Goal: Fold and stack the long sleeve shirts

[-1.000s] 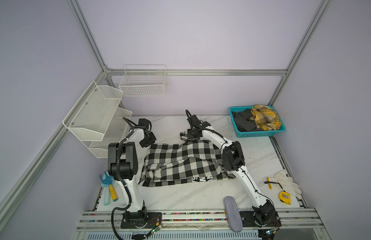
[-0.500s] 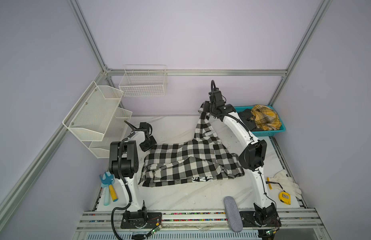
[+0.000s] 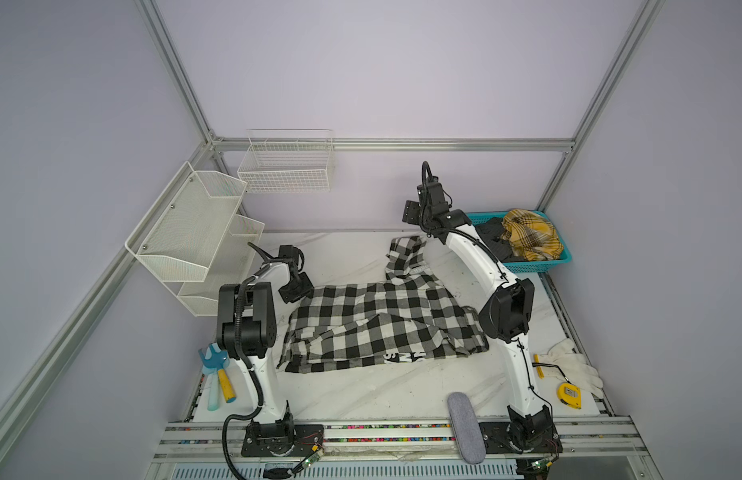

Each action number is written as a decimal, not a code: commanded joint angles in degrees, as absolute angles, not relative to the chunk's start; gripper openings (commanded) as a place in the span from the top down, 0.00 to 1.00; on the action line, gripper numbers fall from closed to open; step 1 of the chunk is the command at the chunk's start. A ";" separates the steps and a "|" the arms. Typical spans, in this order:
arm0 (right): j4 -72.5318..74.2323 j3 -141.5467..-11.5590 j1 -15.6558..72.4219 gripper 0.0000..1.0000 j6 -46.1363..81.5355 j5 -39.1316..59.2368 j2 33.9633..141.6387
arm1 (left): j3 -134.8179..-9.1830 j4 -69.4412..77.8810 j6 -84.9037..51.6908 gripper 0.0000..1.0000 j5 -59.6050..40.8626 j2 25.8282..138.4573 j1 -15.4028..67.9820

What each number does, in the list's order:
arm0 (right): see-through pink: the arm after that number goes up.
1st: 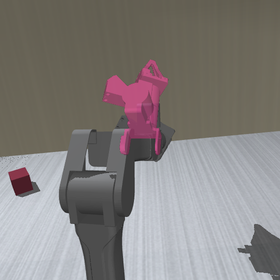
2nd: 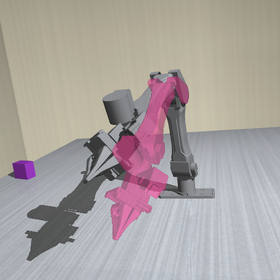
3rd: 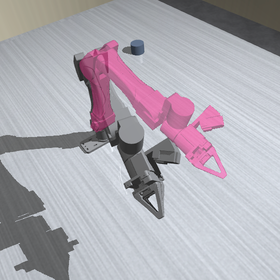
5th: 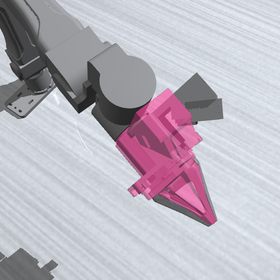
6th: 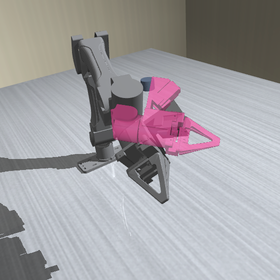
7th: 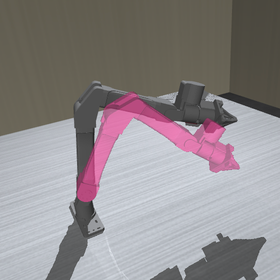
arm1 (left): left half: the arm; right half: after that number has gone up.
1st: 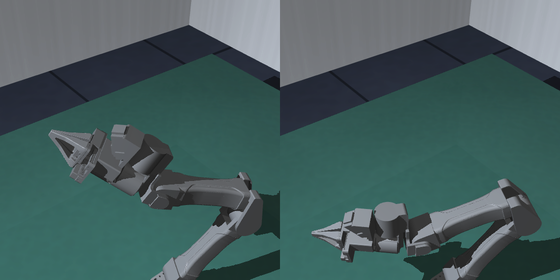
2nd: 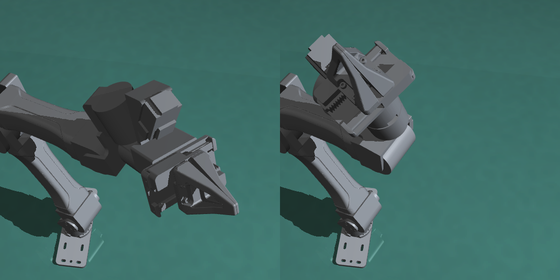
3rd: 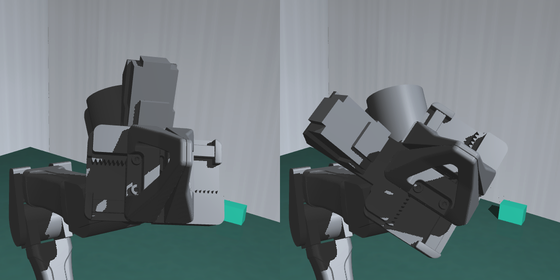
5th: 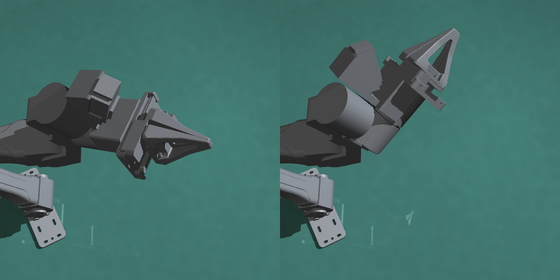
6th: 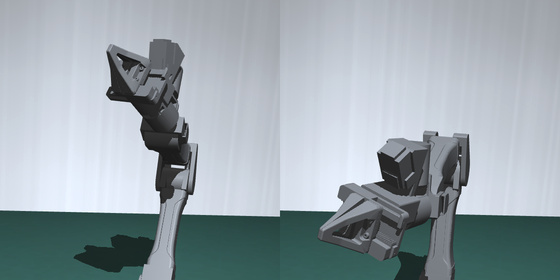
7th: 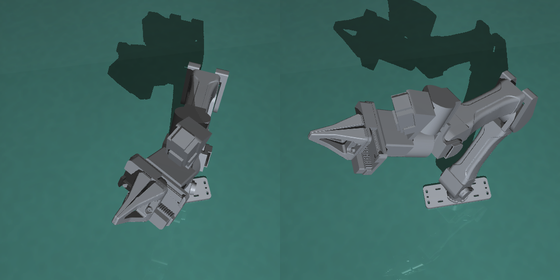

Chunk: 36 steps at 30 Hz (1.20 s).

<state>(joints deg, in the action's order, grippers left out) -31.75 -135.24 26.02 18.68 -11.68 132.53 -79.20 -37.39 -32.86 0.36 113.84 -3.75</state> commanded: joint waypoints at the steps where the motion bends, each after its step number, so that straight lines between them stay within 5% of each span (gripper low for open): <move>1: -34.98 -129.16 25.41 0.20 17.69 -12.92 126.82 | -85.23 -41.08 -34.75 0.62 -0.26 110.21 -4.35; 6: -34.60 -114.88 23.70 0.25 17.32 -10.49 120.47 | -86.97 -42.40 -35.21 0.48 -1.51 108.83 -4.81; 14: -37.81 -111.03 15.14 0.28 16.90 8.98 127.02 | -85.87 -42.45 -34.86 0.48 -3.52 111.10 -5.16; 22: -39.95 -112.30 11.58 0.36 16.80 17.29 133.85 | -87.27 -43.00 -33.13 0.48 -4.40 113.87 -5.62; 28: -40.70 -114.37 14.09 0.40 12.84 13.75 136.87 | -87.01 -43.06 -33.13 0.48 -4.30 114.60 -5.80; 36: -43.98 -121.78 20.62 0.33 9.87 -3.48 145.01 | -87.28 -43.05 -32.66 0.49 -4.55 114.89 -5.80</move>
